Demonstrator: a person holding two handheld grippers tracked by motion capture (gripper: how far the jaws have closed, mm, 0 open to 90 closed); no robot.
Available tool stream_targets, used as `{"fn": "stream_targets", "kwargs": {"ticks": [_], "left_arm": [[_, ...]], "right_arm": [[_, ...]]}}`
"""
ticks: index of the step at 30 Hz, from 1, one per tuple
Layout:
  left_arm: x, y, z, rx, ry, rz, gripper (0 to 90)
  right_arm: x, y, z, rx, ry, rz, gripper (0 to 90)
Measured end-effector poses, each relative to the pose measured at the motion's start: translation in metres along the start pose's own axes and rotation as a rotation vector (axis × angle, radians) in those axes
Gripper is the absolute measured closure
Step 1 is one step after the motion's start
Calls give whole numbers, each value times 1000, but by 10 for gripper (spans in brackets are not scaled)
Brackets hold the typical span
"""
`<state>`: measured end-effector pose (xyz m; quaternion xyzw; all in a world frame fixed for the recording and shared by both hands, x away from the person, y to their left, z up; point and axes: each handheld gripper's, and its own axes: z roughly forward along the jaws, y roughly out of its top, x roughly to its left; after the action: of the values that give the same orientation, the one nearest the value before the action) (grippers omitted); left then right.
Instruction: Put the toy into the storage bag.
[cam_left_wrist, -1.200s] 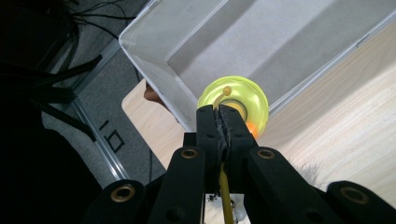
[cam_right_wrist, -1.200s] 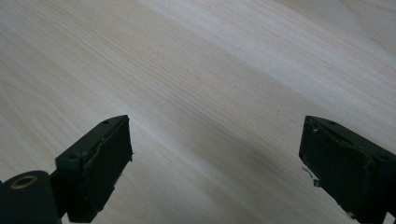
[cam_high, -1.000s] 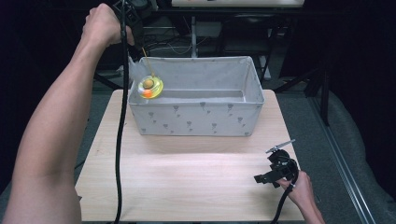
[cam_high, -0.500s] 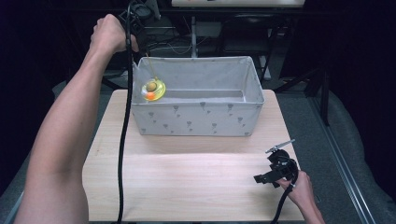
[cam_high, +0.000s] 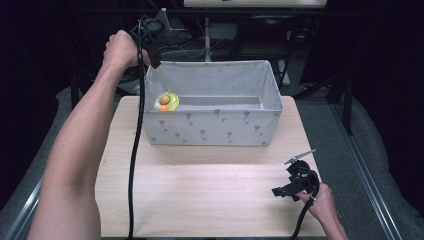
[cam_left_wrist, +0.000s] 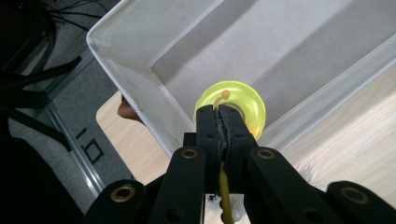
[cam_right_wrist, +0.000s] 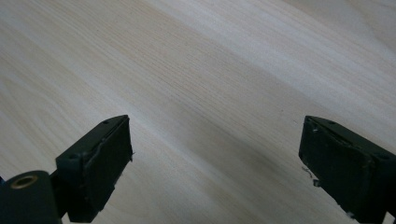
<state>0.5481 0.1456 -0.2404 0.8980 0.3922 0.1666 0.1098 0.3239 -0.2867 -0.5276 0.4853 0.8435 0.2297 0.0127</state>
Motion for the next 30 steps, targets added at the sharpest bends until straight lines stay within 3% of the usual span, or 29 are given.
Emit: {"fn": "stream_targets", "kwargs": {"ticks": [18,30], "left_arm": [[4,-14,45,16,-52,-47,881],[9,-27,67,42,-50,-75,881]], "right_arm": [[1,0,0,8,-9,-9,89],[0,0,0,14,-14,-14,89]]}}
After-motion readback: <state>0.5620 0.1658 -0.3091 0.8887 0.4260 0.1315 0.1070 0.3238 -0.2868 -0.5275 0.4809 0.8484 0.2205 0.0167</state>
